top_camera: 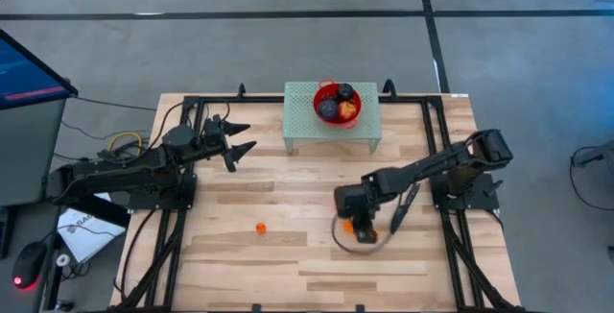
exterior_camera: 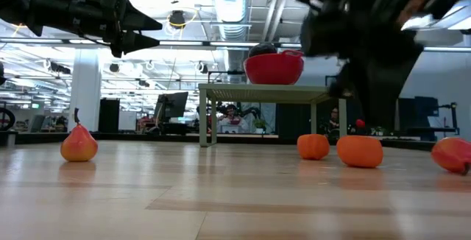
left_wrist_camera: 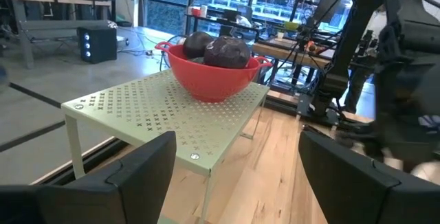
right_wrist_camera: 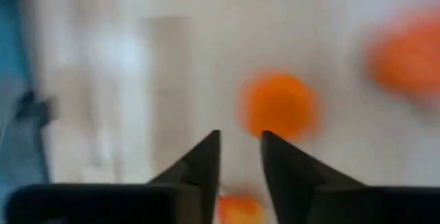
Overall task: Pick & Place Fruit
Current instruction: Put the right orange pear into the red strainer bowl on the shelf
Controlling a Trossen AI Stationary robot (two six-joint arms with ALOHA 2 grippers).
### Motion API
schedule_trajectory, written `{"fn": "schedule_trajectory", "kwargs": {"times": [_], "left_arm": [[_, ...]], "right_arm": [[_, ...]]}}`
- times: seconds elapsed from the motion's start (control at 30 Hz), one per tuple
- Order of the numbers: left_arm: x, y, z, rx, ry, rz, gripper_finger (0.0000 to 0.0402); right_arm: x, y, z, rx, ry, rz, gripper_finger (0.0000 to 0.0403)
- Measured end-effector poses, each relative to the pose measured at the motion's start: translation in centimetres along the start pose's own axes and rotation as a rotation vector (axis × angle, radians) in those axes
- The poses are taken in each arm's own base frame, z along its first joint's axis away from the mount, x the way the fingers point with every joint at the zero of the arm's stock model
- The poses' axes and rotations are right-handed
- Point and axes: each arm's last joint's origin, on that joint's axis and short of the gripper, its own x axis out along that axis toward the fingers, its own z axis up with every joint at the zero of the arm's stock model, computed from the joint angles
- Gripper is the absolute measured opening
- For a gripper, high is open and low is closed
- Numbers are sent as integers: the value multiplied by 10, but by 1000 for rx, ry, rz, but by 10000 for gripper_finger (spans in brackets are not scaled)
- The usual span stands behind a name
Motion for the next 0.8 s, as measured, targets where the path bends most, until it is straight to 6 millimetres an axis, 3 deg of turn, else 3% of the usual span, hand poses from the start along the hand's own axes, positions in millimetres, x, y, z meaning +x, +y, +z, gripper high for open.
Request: {"fn": "schedule_trajectory", "kwargs": {"times": [0.17,0.3,0.43,0.67,0.8], "left_arm": [[0,0,0,-3,-1,0,301],[0,0,0,-6,0,0,301],[0,0,0,-7,2,1,301],[0,0,0,-7,0,0,301],[0,0,0,-7,0,0,301]], "right_arm": [[13,19,-5,-441,40,118,196],[24,30,-14,-606,93,39,233],[30,38,-24,-658,147,-44,224],[35,54,-37,-720,189,-127,161],[48,54,-45,-742,259,-214,134]]}}
